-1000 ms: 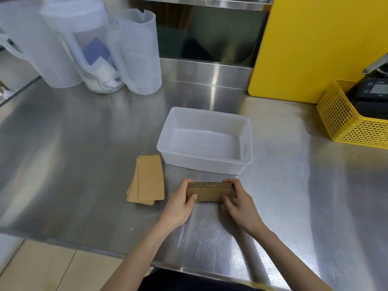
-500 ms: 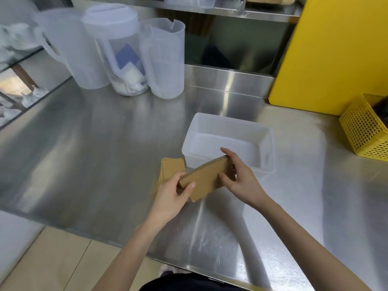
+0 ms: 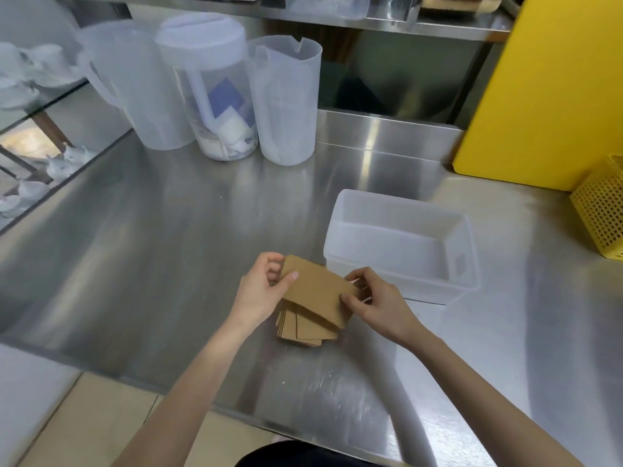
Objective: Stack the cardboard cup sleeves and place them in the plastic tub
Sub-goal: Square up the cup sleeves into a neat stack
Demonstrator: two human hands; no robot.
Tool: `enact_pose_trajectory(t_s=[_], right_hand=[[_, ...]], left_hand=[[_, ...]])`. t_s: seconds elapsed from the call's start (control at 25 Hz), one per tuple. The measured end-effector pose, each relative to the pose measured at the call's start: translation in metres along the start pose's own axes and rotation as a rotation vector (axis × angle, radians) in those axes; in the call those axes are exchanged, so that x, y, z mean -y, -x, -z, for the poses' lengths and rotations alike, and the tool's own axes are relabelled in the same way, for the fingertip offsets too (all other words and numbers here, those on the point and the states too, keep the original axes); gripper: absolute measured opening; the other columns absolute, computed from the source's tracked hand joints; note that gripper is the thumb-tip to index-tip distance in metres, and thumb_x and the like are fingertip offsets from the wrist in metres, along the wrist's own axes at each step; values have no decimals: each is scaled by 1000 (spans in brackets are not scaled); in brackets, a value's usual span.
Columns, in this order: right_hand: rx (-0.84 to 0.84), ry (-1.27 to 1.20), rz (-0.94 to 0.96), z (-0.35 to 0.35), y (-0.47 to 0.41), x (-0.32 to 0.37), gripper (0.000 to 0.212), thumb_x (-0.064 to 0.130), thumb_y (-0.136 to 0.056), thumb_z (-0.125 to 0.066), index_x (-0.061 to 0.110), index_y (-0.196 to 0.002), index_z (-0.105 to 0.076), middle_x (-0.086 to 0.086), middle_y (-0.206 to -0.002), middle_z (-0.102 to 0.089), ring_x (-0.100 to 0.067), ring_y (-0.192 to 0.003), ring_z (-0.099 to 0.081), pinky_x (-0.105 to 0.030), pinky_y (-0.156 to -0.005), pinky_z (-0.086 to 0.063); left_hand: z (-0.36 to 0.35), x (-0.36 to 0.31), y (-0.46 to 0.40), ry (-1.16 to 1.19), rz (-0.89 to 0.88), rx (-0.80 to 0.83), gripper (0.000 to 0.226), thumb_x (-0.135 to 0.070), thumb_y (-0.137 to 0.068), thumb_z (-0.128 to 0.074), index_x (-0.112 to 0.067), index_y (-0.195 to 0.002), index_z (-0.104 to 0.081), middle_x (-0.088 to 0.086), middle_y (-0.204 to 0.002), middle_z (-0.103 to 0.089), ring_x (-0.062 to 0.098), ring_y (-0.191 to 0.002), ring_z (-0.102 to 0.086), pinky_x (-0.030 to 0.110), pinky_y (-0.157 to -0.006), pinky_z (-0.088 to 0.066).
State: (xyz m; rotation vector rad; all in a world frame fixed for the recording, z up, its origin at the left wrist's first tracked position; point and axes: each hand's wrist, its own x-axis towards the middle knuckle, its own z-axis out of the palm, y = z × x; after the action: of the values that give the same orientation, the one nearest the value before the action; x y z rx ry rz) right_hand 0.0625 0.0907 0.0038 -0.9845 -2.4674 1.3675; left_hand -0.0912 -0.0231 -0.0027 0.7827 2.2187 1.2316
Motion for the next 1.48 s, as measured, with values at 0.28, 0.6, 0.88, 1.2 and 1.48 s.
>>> enact_pose_trajectory(t_s=[0.28, 0.6, 0.88, 1.2, 1.48], right_hand=[[95, 80, -98, -19, -2, -2, 14, 28, -87, -52, 15, -84, -50, -1, -75, -60, -17, -71, -54, -26, -66, -42], [90, 108, -203, -33, -11, -1, 30, 35, -87, -53, 24, -62, -39, 11, -61, -46, -16, -69, -47, -12, -52, -32], [124, 64, -292, -34, -15, -2, 25, 39, -85, -55, 15, -83, -47, -3, -88, -58, -19, -83, -53, -26, -72, -39], [180, -458, -519, -51, -45, -12, 52, 41, -81, -60, -2, -109, -57, -19, -117, -62, -28, -108, -60, -44, -101, -47], [237, -543, -476, -55, -46, -16, 48, 30, -78, -67, -5, -110, -59, -18, -117, -64, -27, -108, -61, -35, -99, -48]], left_hand=[[-8, -9, -37, -203, -70, 187, 32, -19, -84, -59, -10, -115, -56, 7, -119, -62, 13, -99, -52, 18, -85, -35], [-18, 2, -52, -319, -135, 279, 39, -21, -87, -53, -16, -125, -50, 7, -129, -54, 24, -125, -37, 33, -104, -31], [-8, 23, -47, -193, 123, 279, 67, -38, -80, -61, -14, -135, -32, 9, -141, -41, 25, -130, -37, 41, -111, -30], [-2, 27, -38, -19, 365, 422, 63, -41, -79, -61, -7, -128, -41, 11, -132, -52, 24, -120, -50, 36, -103, -41], [2, 27, -24, 191, 378, 361, 45, -27, -79, -65, -12, -119, -48, 4, -117, -58, 14, -96, -54, 28, -86, -41]])
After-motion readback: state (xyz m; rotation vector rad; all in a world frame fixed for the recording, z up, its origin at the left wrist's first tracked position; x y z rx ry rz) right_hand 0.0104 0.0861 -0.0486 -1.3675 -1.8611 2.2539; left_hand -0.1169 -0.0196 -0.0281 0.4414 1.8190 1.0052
